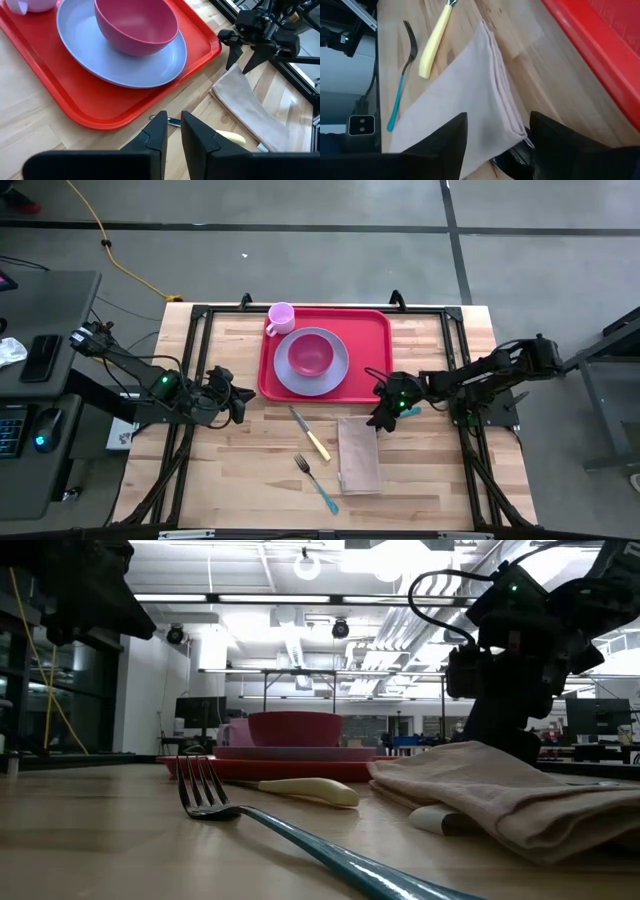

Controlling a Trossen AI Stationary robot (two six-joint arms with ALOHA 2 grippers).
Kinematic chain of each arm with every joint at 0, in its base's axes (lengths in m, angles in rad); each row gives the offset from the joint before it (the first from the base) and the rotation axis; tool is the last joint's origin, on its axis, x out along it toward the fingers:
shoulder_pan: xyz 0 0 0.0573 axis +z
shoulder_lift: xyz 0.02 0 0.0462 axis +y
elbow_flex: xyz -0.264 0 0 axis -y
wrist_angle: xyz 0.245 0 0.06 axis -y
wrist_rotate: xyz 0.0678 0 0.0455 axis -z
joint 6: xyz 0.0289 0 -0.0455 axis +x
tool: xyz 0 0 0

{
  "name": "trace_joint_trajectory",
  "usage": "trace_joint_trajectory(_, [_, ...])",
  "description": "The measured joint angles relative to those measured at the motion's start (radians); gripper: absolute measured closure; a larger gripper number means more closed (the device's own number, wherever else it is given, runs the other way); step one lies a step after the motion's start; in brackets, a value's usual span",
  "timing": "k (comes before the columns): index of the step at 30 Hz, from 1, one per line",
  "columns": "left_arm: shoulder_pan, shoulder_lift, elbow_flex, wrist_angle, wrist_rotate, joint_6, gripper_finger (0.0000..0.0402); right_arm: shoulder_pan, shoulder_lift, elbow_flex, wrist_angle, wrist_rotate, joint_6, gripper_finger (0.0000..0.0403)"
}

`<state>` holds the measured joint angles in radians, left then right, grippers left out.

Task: Set up tray
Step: Put the light pink napkin to the right of the light blue plate on the orange serving tray

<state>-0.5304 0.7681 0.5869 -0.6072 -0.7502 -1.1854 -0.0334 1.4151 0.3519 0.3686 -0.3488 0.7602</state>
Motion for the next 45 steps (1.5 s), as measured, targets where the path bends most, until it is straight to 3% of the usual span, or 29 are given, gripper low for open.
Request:
trace_joint_trajectory(6, [0.000,0.000,0.000,-0.006,0.013,0.000,0.0316,0.000,0.000,0.000,-0.005,0.000,0.008,0.0242])
trace_joint_trajectory(21, [0.000,0.000,0.000,-0.017,0.021,-0.013,0.0316,0.001,0.000,0.000,-0.013,-0.004,0.018,0.0398])
trace_joint_trajectory(29, [0.000,0.000,0.000,-0.027,0.027,-0.023,0.0316,0.001,-0.031,0.000,-0.005,-0.042,0.025,0.0400])
trace_joint_trajectory(45, [0.000,0.000,0.000,-0.024,0.027,-0.026,0.0316,0.001,-0.318,0.000,0.002,0.026,0.070,0.0403])
